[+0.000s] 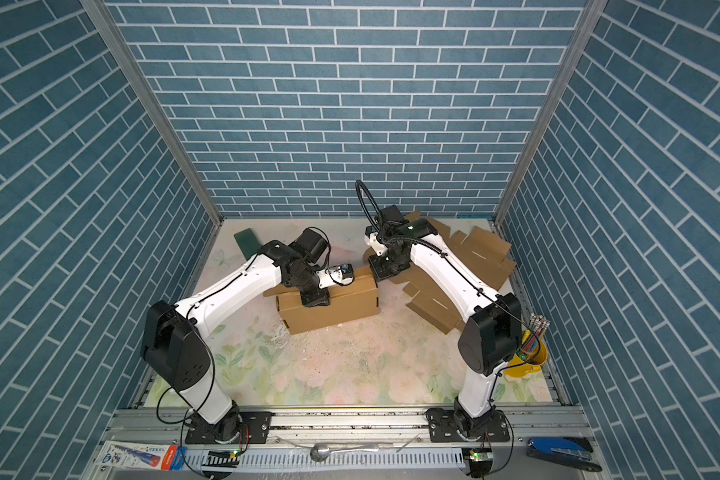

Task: Fold the paper box

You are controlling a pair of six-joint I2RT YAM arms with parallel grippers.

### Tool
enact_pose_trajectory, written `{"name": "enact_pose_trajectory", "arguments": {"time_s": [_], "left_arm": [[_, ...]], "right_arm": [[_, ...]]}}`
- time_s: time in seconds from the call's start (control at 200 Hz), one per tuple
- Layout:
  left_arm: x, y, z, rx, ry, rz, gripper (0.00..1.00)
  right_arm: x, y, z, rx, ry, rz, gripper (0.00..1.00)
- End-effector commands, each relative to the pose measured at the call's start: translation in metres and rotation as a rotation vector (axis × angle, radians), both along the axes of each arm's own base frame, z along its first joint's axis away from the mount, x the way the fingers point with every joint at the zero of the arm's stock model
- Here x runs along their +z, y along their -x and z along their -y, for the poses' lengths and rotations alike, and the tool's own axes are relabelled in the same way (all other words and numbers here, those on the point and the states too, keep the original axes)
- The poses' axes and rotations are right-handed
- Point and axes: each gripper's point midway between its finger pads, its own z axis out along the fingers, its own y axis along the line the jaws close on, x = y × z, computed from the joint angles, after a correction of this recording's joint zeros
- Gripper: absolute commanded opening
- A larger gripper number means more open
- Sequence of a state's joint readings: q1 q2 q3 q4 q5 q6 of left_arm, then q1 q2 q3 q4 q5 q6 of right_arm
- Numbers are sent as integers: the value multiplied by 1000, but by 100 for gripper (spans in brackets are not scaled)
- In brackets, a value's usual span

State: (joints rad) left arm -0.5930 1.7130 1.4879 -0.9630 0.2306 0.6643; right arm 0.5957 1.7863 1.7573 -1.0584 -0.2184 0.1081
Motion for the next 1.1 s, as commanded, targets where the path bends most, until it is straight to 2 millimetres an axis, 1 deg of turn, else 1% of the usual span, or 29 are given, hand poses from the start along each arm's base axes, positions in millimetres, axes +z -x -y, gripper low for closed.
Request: {"name": "enact_pose_trajectory", "arguments": {"time_s": [0.0, 0.27, 0.37, 0.49, 0.65, 0.735, 0.955, 1.095], "left_arm": [[-54, 5, -6, 0, -73, -114, 16], [-54, 5, -6, 2, -71, -116, 16], [-54, 5, -6, 1, -70, -114, 16], [-54, 6, -6, 3, -69, -115, 16], [-53, 5, -6, 5, -73, -112, 18], [-50, 0, -8, 18, -79, -93, 21], [-39, -11, -11, 63, -81, -45, 32], [-32, -14, -14, 77, -86, -27, 41]], "right_arm": [[4, 6, -8, -34, -62, -31, 0], [3, 6, -14, -93, -145, -52, 0], [-5, 5, -10, -109, -140, -68, 0], [-9, 4, -5, -135, -164, -80, 0], [-25, 7, 5, -147, -131, -102, 0], [-30, 9, 7, -147, -121, -110, 0], [-28, 10, 3, -165, -158, -118, 0], [-36, 10, 8, -177, -133, -126, 0]]}}
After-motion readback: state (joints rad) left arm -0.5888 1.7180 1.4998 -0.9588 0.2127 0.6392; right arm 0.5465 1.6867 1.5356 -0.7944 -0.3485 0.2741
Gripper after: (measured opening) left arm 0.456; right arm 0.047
